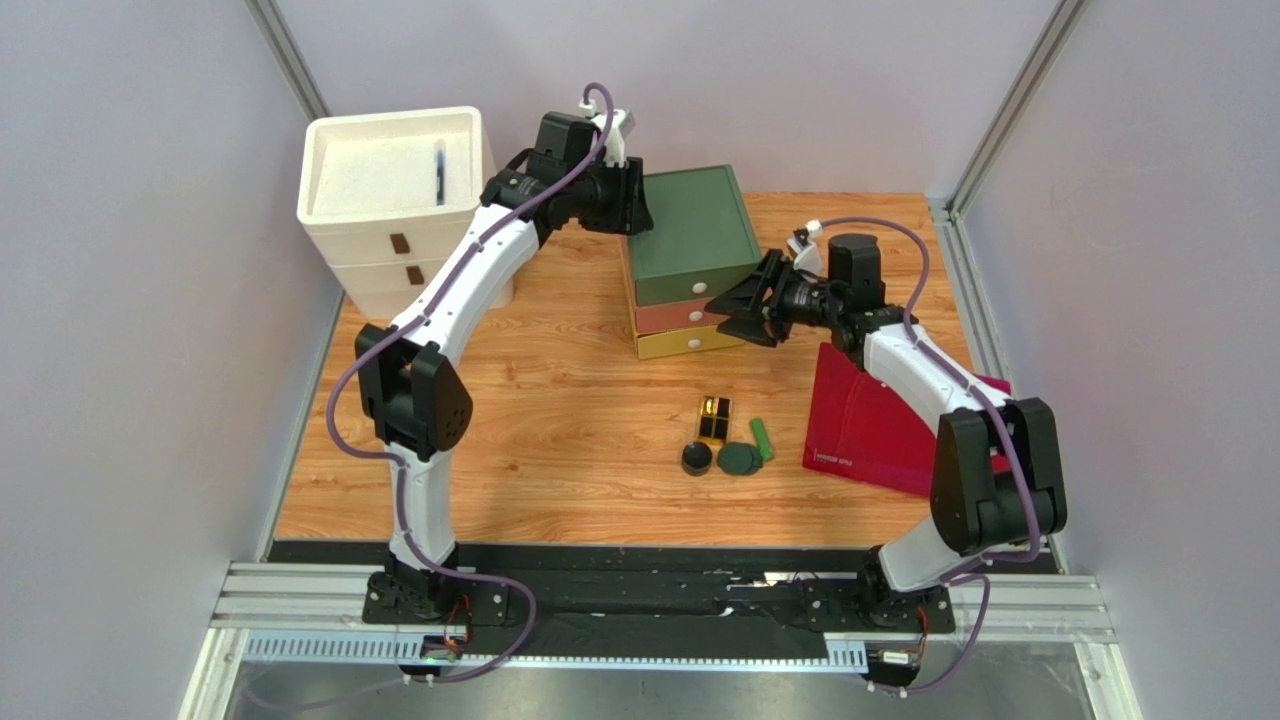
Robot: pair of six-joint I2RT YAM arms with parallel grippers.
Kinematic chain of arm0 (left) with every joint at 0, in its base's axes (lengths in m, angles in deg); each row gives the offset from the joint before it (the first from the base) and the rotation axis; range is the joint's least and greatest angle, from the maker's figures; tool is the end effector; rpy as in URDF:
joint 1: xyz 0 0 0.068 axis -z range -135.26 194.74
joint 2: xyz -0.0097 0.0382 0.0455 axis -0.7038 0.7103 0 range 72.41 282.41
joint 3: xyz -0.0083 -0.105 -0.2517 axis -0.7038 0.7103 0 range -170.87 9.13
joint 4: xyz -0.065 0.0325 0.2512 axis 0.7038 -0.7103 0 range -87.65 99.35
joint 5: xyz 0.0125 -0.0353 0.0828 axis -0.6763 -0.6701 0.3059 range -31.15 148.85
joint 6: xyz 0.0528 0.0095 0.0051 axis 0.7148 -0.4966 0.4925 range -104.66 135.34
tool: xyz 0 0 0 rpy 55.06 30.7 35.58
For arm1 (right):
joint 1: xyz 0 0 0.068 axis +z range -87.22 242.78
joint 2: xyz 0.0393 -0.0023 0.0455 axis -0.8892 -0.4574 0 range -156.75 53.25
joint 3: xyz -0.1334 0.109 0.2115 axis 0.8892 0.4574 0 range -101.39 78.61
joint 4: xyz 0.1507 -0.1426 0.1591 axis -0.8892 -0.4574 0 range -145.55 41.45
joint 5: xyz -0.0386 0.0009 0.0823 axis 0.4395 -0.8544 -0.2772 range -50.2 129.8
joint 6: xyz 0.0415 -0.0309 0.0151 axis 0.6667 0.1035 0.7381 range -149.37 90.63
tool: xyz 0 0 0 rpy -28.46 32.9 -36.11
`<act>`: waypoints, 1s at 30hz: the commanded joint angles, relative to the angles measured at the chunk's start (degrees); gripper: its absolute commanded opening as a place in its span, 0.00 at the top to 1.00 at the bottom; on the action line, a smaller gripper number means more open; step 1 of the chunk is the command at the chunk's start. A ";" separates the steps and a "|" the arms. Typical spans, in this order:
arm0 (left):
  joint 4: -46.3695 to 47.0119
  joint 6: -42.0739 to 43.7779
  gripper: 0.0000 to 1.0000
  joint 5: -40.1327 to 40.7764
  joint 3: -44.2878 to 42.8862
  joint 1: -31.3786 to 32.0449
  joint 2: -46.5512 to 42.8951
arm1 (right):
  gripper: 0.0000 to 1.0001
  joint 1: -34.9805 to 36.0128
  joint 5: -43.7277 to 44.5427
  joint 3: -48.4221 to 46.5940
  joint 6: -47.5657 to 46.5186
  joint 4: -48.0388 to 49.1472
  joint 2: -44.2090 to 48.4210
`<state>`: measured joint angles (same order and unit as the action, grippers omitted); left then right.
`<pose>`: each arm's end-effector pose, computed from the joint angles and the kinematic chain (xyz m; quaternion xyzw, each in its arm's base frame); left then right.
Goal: Organize the makeup
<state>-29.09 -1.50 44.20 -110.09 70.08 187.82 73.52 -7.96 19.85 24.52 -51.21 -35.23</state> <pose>0.4146 -0.2061 0.3666 0.1242 0.8715 -0.2712 0.3893 0.3274 0.0889 0.2556 0.1132 0.8168 0.5354 0.1828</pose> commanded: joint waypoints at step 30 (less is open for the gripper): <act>4.69 -2.75 1.00 -11.36 -0.31 -0.73 -2.13 | 0.53 0.68 2.22 17.70 21.26 64.41 -17.51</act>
<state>-27.12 -2.74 35.10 -109.83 70.06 187.03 73.63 -9.98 34.86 47.34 0.88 -53.20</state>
